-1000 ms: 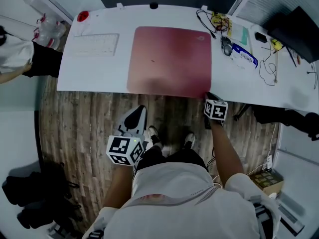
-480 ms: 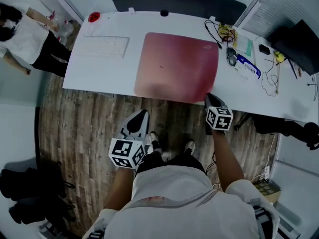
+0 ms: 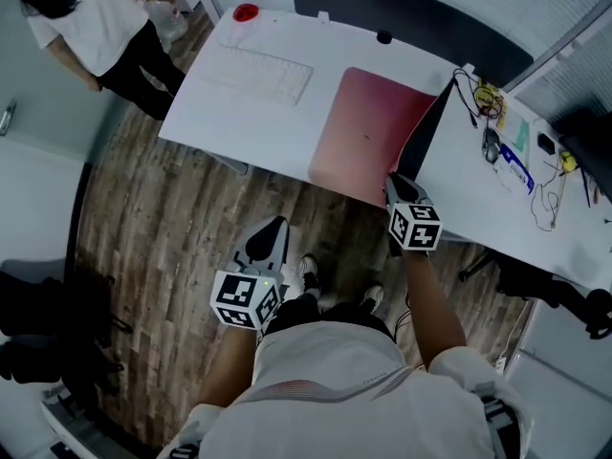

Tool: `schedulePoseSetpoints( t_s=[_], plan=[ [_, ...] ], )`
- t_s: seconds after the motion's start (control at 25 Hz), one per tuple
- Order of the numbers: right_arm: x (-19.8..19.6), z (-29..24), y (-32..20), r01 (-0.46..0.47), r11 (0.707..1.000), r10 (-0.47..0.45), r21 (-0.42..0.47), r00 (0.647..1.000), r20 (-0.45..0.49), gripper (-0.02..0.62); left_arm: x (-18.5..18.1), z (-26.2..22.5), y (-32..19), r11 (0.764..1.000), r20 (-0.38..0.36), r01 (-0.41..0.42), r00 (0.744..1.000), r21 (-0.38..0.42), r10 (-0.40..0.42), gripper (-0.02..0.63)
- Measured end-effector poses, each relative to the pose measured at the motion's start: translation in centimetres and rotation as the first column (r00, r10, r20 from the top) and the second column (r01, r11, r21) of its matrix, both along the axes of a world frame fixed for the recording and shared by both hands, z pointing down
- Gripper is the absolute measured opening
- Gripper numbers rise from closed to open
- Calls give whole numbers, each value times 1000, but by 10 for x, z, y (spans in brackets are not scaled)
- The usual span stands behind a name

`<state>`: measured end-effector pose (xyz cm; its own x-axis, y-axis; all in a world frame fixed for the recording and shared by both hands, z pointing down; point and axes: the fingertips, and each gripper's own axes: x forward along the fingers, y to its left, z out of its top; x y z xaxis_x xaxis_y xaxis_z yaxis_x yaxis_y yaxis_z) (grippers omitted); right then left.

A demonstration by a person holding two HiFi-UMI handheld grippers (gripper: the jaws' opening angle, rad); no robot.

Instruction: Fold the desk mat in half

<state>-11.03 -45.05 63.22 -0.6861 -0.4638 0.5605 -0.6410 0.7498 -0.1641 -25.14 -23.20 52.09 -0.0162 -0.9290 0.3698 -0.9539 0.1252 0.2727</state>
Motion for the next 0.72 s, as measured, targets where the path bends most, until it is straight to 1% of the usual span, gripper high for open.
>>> schedulePoseSetpoints(
  t_s=[0.2, 0.4, 0.56, 0.72],
  plan=[
    [-63, 15, 12, 69, 997, -70, -18, 997, -27, 83, -39, 3, 27, 998, 4, 62, 998, 0, -62, 25],
    [-115, 47, 31, 152, 984, -161, -88, 981, -103, 86, -64, 10, 42, 995, -4, 94, 996, -11, -94, 26],
    [-146, 70, 50, 224, 965, -245, -137, 957, -156, 86, -73, 15, 48, 994, -10, 105, 994, -19, -105, 25],
    [-162, 82, 61, 260, 954, -285, -153, 943, -175, 87, -75, 18, 54, 994, -8, 110, 994, -27, -111, 25]
  ],
)
